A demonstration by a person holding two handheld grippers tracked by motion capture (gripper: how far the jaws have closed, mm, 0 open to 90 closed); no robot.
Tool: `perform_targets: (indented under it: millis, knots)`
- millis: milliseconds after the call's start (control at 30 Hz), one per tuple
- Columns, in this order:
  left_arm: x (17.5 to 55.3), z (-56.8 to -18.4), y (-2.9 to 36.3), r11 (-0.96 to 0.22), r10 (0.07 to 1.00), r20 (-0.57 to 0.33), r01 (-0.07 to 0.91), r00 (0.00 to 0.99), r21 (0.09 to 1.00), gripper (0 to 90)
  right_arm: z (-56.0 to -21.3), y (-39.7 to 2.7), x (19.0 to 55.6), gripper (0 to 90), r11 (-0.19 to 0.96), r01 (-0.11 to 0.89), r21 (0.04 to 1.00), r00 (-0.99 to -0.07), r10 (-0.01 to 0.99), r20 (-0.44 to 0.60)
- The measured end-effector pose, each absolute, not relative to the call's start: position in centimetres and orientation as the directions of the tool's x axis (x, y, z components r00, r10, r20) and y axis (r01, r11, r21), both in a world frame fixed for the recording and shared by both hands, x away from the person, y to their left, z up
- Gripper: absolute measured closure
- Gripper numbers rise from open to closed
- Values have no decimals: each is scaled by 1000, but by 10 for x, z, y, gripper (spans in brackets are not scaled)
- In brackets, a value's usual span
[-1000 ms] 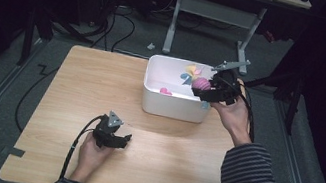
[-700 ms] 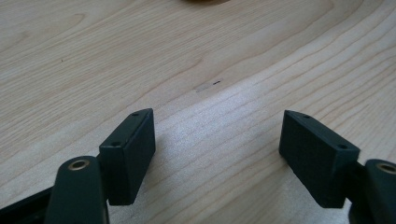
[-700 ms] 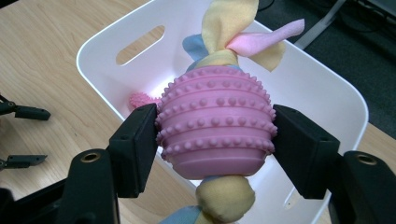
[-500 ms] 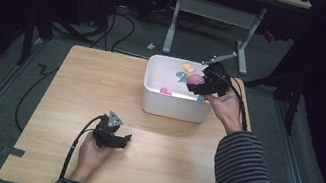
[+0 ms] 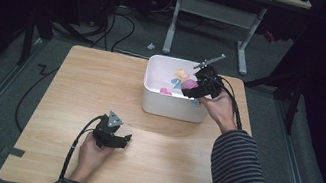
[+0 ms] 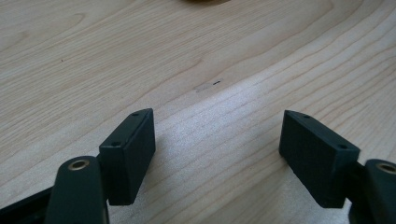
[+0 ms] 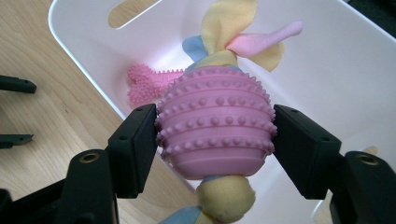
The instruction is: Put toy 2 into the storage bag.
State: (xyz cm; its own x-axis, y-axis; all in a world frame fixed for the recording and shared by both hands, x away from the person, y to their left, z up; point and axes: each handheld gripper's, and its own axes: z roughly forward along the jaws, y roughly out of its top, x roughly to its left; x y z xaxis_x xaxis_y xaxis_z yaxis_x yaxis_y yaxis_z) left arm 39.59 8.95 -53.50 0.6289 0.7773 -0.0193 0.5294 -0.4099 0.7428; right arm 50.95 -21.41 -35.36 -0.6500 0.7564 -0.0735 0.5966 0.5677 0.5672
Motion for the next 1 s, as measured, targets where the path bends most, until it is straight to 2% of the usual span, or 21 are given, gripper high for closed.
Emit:
perform_targets:
  millis: [200, 400, 767, 1000]
  knots:
    - [396, -535, 90, -407, 778, -20, 529, 628, 745, 273, -356, -212, 509, 330, 568, 599, 564, -657, 752, -58]
    - [396, -535, 90, -407, 778, -20, 528, 628, 745, 272, -353, -216, 507, 282, 546, 604, 580, -644, 763, -47]
    - [396, -535, 89, -410, 778, -18, 529, 628, 743, 272, -342, -243, 478, 311, 474, 556, 683, -613, 788, -49]
    - [396, -535, 89, -411, 778, -16, 528, 628, 743, 271, -336, -261, 459, 327, 436, 544, 716, -591, 806, -42]
